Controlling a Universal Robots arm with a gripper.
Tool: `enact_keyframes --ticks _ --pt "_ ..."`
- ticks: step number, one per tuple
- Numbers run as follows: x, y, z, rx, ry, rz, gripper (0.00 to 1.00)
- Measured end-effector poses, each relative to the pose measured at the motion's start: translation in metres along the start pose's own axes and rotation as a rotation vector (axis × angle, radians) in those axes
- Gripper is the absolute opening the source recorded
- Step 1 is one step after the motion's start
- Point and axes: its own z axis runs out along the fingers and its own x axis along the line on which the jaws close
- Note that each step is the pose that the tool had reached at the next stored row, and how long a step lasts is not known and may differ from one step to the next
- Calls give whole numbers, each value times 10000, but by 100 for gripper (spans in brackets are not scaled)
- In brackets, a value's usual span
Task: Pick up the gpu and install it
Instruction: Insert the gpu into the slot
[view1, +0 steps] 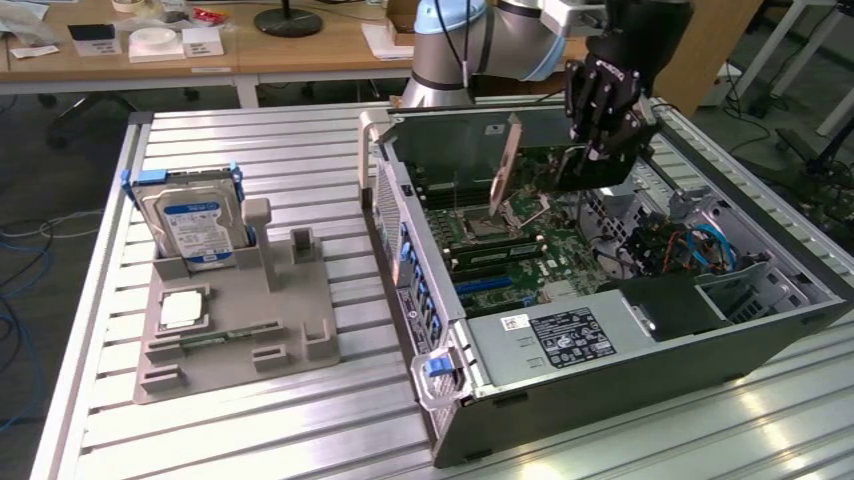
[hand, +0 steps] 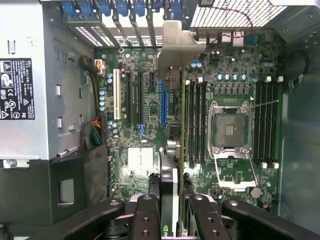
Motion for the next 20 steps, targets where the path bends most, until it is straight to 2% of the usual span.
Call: enact_keyframes --ticks 10,16,20 --pt "-3 27 113 -55 2 -1 27" --pt "-6 237 205 -56 10 0 27" --pt "-9 253 278 -55 9 -2 27"
